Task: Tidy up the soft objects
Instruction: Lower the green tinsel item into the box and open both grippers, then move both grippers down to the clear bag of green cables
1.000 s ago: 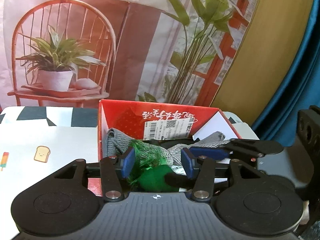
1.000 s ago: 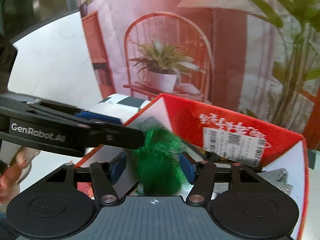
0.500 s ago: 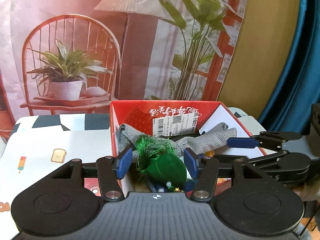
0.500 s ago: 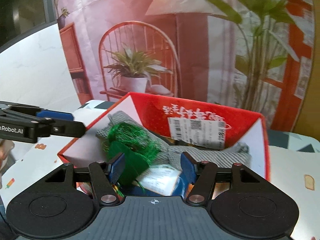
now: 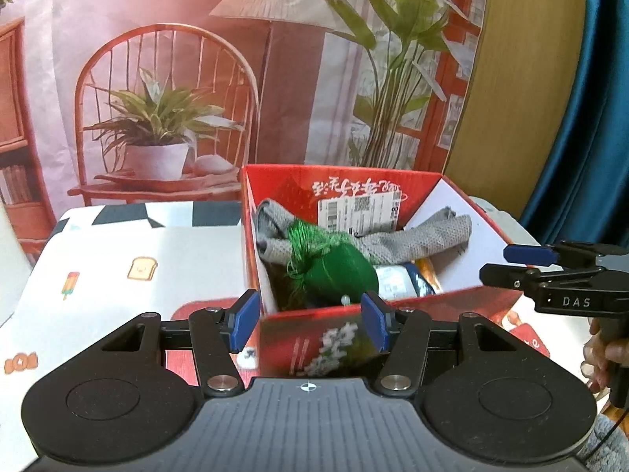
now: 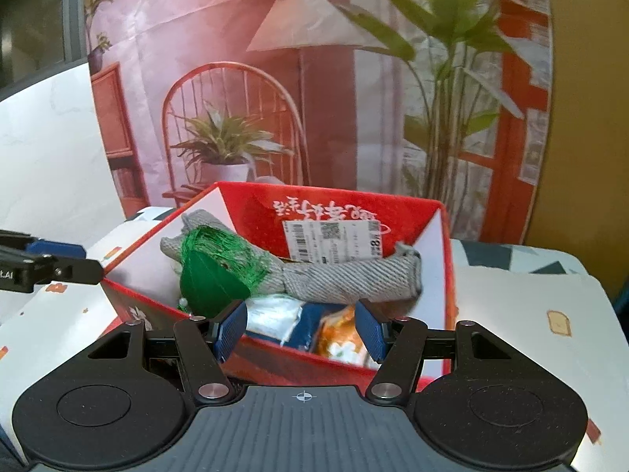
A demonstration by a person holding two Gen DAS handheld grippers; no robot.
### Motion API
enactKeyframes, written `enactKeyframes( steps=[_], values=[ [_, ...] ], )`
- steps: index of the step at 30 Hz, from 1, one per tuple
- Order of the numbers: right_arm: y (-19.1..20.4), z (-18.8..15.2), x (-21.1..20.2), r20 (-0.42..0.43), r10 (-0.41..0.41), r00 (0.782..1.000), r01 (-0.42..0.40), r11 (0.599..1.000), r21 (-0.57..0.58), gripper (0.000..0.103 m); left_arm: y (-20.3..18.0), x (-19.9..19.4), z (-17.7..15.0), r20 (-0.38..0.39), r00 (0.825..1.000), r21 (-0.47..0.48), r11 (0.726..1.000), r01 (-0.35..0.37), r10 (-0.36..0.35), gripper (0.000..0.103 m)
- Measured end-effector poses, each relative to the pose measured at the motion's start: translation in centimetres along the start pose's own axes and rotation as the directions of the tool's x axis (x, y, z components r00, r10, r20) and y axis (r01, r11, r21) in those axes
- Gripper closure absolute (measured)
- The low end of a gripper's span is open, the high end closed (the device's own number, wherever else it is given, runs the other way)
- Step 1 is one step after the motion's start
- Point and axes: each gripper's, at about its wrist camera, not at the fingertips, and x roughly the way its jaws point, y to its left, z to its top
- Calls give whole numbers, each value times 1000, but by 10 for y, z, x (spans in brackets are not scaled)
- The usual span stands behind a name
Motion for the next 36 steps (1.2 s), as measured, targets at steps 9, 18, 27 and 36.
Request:
enactKeyframes(
  steps=[9, 18, 27, 36],
  values=[
    [1, -25, -21, 28, -32, 999, 32, 999, 15, 46, -3, -6, -28, -33, 999, -30, 1000, 3, -4, 44],
    [5, -44, -26, 13, -25, 1000, 25, 999, 36, 46, -2, -7, -54, -54, 999, -56, 998, -2, -1, 44],
    [15, -74, -19, -41, -15, 999, 17, 999, 50, 46, 0, -4, -77, -102, 995, -82, 997, -2, -6, 44],
    [19, -99, -15, -95, -3, 995, 11, 997, 78, 46, 2, 0, -96, -138, 990, -114, 993, 15, -31, 44]
  ],
)
